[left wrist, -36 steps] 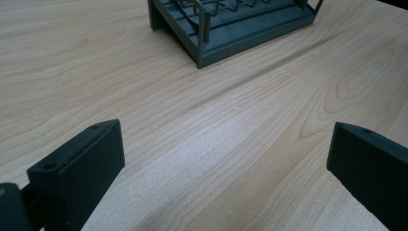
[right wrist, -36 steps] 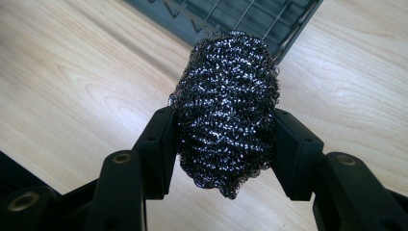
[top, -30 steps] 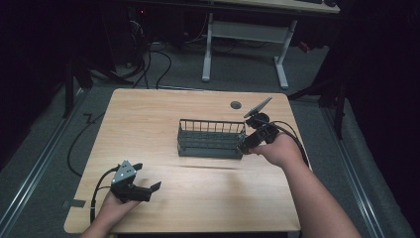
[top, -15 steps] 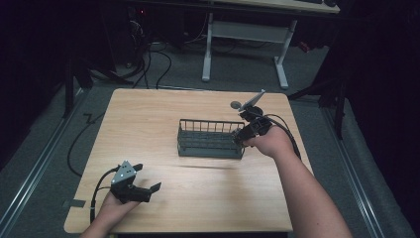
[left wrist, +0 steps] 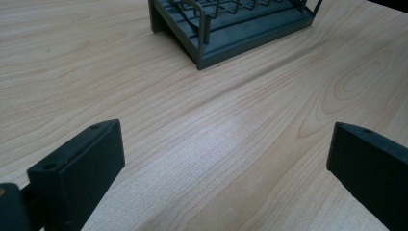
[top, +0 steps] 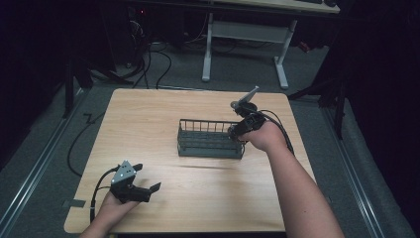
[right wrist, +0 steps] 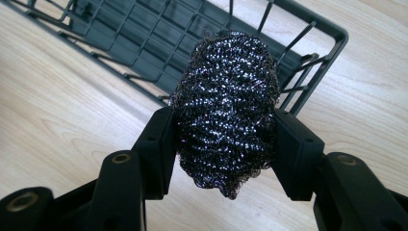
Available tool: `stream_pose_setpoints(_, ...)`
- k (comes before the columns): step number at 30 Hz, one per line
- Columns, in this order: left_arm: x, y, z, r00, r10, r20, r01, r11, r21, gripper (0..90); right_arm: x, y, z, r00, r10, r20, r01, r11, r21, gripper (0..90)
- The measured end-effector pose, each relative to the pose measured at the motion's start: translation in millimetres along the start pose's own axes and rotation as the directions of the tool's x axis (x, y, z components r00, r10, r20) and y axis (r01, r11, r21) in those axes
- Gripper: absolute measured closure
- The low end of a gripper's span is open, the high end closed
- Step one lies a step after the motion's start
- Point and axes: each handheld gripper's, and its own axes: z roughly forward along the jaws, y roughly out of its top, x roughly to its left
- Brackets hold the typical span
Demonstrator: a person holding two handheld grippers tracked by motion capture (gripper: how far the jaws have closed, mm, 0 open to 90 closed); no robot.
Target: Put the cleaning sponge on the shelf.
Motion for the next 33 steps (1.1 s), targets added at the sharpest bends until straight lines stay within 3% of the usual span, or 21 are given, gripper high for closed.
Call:
stream_pose_setpoints(14, -0.2, 0.1, 0.4, 1.0000, 0.003, 0.008, -0.003, 1.0000, -0.002, 0.1, -3.6, 17.7, 17.9, 0.9999, 0.012, 0.012, -0.012, 0.999, 0.051, 47.3)
stream_pose_setpoints(33, 1.2, 0.8, -0.6, 1.0000, 0.002, 0.008, -0.002, 1.0000, -0.003, 0.1, -4.7, 21.4, 50.8, 0.9989, 0.038, 0.027, -0.041, 0.993, 0.109, 46.7)
